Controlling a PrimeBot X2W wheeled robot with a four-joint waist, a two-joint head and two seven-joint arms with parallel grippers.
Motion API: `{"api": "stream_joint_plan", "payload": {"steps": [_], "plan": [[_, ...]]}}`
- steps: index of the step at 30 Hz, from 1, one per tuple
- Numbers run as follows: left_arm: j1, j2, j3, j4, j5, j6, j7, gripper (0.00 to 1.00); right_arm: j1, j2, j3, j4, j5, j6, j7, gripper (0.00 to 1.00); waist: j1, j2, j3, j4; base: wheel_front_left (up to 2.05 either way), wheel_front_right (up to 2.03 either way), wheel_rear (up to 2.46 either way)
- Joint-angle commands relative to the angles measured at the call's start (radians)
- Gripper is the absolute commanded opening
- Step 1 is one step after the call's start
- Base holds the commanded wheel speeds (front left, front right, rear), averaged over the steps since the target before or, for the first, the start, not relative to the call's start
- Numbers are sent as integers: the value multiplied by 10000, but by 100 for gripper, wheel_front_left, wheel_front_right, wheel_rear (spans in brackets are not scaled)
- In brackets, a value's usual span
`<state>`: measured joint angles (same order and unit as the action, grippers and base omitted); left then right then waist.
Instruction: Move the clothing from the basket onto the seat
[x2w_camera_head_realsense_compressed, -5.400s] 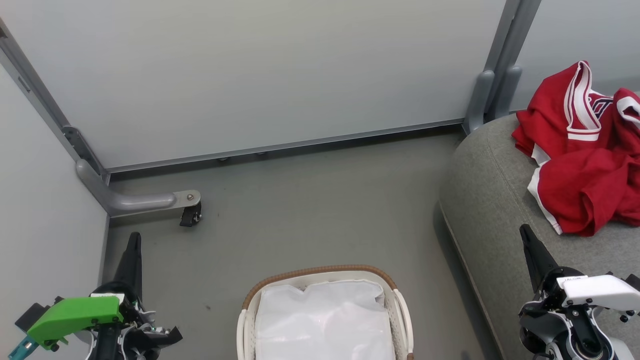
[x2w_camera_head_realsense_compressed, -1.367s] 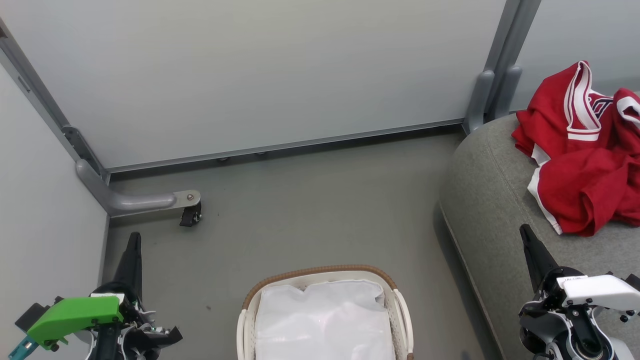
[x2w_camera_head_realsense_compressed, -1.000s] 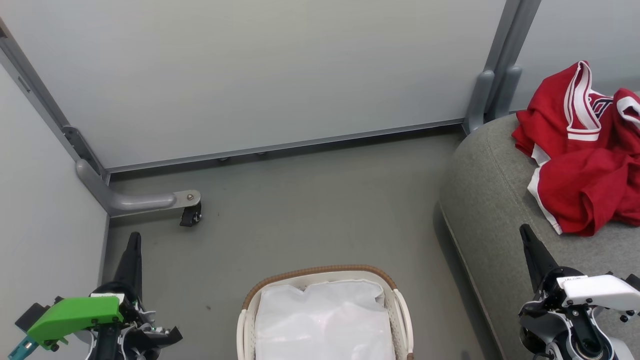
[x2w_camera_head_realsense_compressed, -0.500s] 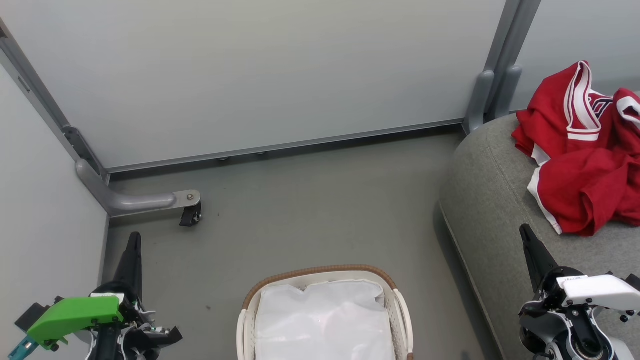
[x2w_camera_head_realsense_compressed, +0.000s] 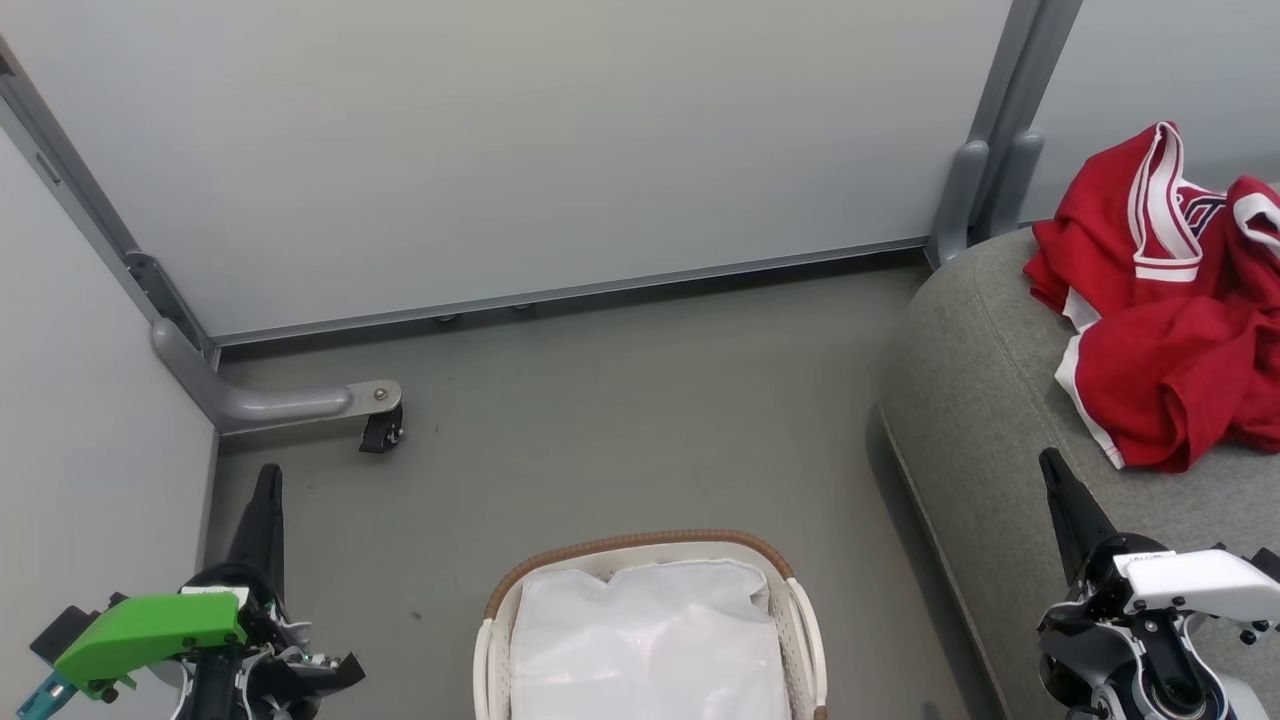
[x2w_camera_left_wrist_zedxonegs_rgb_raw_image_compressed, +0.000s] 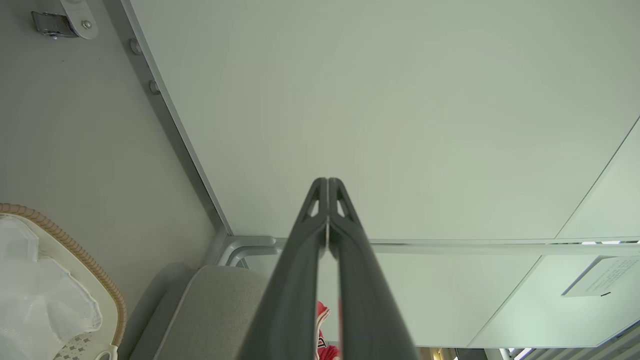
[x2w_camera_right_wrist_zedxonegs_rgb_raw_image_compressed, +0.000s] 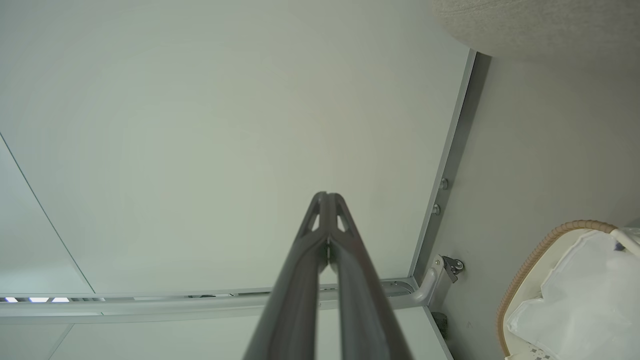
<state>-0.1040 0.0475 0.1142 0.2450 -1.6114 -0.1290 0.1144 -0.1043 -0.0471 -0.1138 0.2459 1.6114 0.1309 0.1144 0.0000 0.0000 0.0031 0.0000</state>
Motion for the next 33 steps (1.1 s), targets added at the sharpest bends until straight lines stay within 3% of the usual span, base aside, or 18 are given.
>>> {"api": "stream_joint_plan", "payload": {"steps": [1, 33], "plan": [[-98, 52, 18, -12, -33, -42, 27, 0, -76, -61, -16, -38, 33, -3, 27, 0, 0, 0, 0, 0, 0, 0, 0], [-98, 52, 18, -13, -33, -42, 26, 0, -76, -61, -16, -38, 33, -3, 27, 0, 0, 0, 0, 0, 0, 0, 0]]}}
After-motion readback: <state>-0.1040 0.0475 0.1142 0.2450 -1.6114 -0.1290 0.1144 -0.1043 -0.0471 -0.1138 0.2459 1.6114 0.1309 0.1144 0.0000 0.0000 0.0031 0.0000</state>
